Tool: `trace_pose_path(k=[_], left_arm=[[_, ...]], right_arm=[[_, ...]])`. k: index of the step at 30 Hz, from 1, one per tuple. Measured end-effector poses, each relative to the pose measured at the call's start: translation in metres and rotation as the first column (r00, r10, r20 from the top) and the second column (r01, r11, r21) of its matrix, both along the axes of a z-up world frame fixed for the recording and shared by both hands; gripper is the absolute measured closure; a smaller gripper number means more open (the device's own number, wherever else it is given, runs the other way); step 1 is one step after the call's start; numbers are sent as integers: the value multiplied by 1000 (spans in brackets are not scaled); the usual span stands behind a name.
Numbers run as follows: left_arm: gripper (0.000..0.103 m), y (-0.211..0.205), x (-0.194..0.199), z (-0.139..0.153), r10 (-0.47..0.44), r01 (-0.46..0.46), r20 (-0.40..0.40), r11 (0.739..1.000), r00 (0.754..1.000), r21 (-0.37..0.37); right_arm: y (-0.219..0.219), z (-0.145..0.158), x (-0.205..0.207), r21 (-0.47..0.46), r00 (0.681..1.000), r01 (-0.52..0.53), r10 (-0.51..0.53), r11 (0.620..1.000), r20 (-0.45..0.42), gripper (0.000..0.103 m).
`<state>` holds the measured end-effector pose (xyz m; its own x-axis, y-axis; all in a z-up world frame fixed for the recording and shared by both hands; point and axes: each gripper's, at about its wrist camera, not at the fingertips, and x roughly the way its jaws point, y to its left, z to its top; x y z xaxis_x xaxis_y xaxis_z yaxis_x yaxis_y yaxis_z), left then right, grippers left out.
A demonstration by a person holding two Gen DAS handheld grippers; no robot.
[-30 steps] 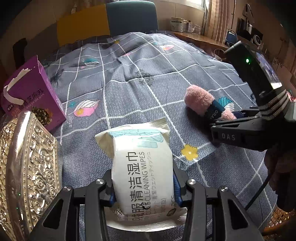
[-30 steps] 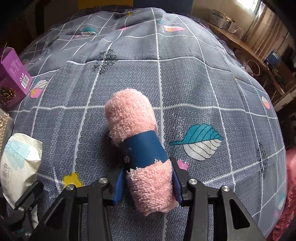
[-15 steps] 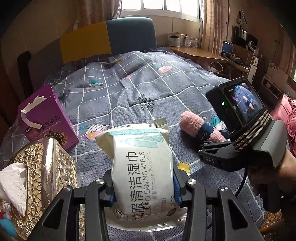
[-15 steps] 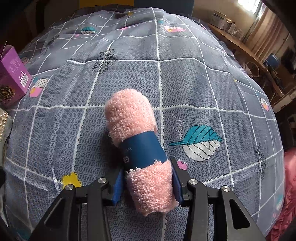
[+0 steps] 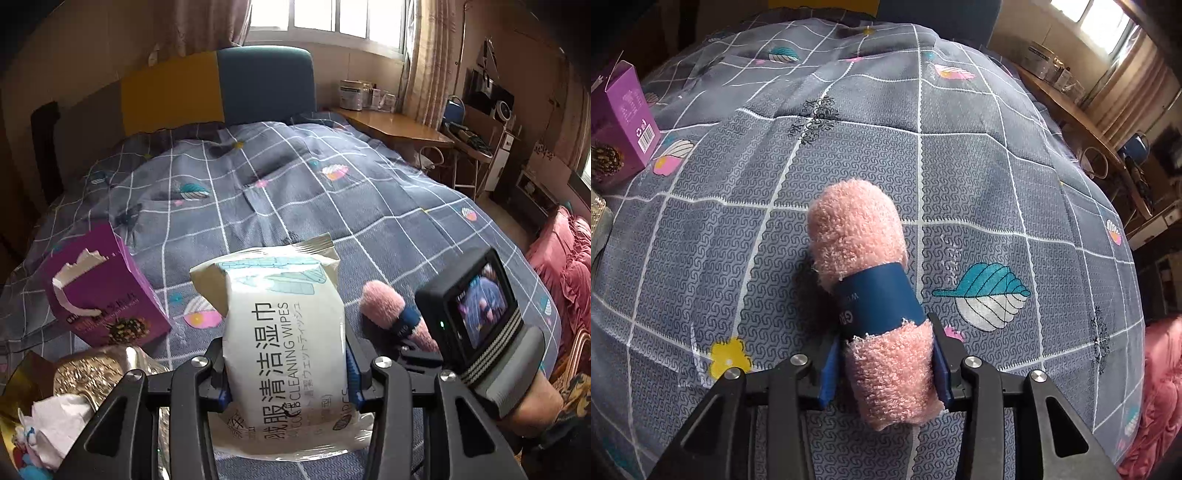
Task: Organize soft objects
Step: 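Carry the wipes pack over the gold tray and open the left tool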
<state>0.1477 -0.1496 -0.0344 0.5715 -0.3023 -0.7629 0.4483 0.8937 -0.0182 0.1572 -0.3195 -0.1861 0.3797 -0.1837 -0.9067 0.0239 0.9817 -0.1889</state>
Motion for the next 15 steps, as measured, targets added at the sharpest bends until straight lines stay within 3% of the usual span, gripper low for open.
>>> trace_pose_path(k=[2,9,15], left_arm=[[58,7,10,11,21,-21,-6,999,1000,-31],[58,48,30,48,133,-129,99,990,986,-49],[58,101,32,53,240,-237,144,971,960,-39]], right_arm=[[0,0,1,-4,1000,-4,4,1000,1,61],[3,1,-1,-18,1000,-19,19,1000,6,61],[11,3,-7,-39,999,-31,31,999,11,61]])
